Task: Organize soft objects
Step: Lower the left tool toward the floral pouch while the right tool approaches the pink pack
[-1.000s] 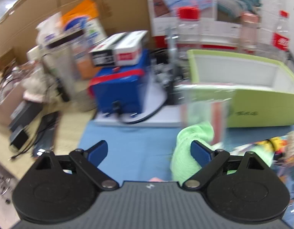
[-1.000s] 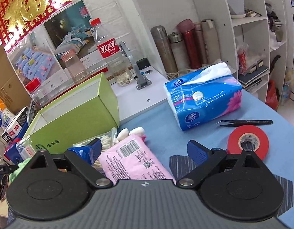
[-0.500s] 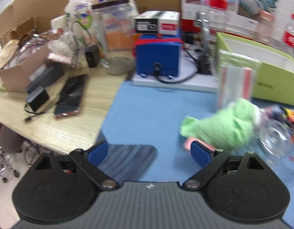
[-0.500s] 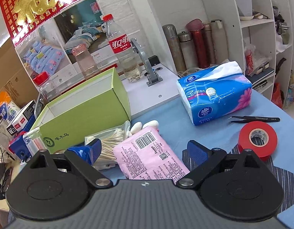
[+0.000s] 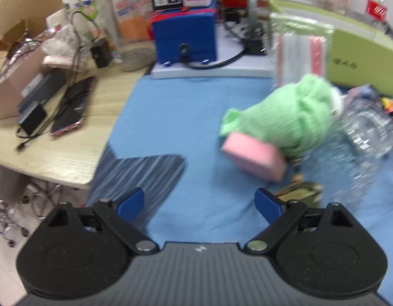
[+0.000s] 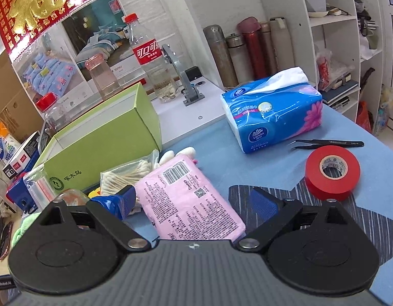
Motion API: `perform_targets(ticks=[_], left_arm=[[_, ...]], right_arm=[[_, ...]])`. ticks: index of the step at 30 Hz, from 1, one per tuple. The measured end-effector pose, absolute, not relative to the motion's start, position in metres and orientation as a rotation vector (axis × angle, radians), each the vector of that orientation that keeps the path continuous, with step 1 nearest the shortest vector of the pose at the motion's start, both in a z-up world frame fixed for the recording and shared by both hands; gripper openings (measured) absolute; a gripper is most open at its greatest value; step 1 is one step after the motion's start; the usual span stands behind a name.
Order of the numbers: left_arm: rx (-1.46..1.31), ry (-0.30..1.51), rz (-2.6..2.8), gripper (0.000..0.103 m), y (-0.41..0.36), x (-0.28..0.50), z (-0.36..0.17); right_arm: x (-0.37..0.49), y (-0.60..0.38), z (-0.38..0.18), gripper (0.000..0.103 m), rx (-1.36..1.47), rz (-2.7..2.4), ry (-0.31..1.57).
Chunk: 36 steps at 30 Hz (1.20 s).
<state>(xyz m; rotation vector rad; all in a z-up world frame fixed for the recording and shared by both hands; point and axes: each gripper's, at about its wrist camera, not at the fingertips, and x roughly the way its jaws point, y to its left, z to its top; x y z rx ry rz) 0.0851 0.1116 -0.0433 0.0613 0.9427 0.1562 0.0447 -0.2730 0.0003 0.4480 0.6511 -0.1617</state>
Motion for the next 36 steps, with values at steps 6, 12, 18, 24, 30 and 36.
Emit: perform_targets(ticks=[6,12,18,24,30,36], left_arm=[[0.089,0.877,0.126,0.092,0.124,0.051,-0.027],[0.241,0.819,-0.147,0.092,0.085,0.032,-0.020],[0.281,0.840,-0.241,0.092,0.071,0.050,-0.042],[0.231,0.823,-0.373,0.092,0.080,0.064,-0.051],[0.252,0.754,-0.452,0.092,0.075,0.063,-0.053],[0.260,0.777,-0.455,0.092,0.070,0.069,-0.054]], right_arm=[[0.050,-0.273,-0.004,0.084,0.417,-0.151,0.681],[0.046,-0.271,-0.006,0.084,0.383,-0.148,0.699],[0.041,-0.271,-0.009,0.084,0.373,-0.165,0.719],[0.054,-0.260,-0.012,0.084,0.237,-0.140,0.768],[0.059,-0.259,-0.012,0.084,0.075,-0.055,0.826],[0.056,-0.253,-0.013,0.084,-0.009,0.011,0.834]])
